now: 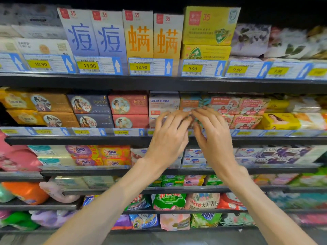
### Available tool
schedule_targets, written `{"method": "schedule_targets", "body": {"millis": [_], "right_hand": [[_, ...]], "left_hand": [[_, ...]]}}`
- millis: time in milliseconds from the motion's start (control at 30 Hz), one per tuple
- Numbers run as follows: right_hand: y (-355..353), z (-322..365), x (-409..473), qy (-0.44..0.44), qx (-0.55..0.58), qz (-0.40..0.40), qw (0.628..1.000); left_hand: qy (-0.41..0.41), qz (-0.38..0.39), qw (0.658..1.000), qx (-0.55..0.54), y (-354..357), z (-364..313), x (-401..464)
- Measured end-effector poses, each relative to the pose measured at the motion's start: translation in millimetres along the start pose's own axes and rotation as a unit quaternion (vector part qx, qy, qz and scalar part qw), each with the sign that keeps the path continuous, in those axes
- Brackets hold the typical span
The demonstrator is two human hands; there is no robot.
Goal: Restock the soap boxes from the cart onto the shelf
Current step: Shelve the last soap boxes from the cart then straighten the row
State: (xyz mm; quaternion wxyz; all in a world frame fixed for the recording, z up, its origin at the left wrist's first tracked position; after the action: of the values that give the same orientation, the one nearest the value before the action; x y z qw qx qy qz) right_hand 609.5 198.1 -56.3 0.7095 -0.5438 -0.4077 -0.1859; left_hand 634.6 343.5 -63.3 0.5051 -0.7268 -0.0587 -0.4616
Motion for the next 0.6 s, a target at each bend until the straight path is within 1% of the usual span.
{"method": "schedule_targets", "body": {"millis": [100,233,367,500,600], "right_hand": [[-18,-14,-20,0.040,-0.017,0.005,0.999],[-35,-27,-37,0.068,-0.031,0.014,0.997],[-41,-33,-46,0.093,-0.034,0.021,0.995],[-43,-32,-48,0.103,-0.034,0.020,0.994],[-41,-33,-50,0.117,-0.035,0.031,0.992]], "left_hand": [[0.021,0.048,0.999,-0.010,17,-26,9],[0.007,0.088,0.996,-0.005,31,-42,24],[-0.017,0.099,0.995,0.020,38,-42,29],[-0.016,0.105,0.993,0.047,44,-41,29],[-0.023,0.109,0.993,0.030,44,-41,27]]}}
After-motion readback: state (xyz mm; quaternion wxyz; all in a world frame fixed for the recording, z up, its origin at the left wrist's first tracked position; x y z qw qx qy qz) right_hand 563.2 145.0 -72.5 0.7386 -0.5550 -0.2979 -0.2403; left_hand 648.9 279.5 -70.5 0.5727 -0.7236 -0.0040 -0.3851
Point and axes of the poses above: each hand's wrist, its own x-axis towards the middle knuckle, its own y-axis out of the palm, z = x × y, the point moved 3 cm from there along x, towards the middle knuckle, and after that the axes turned 6 degrees about -y, right-handed, at the moved point
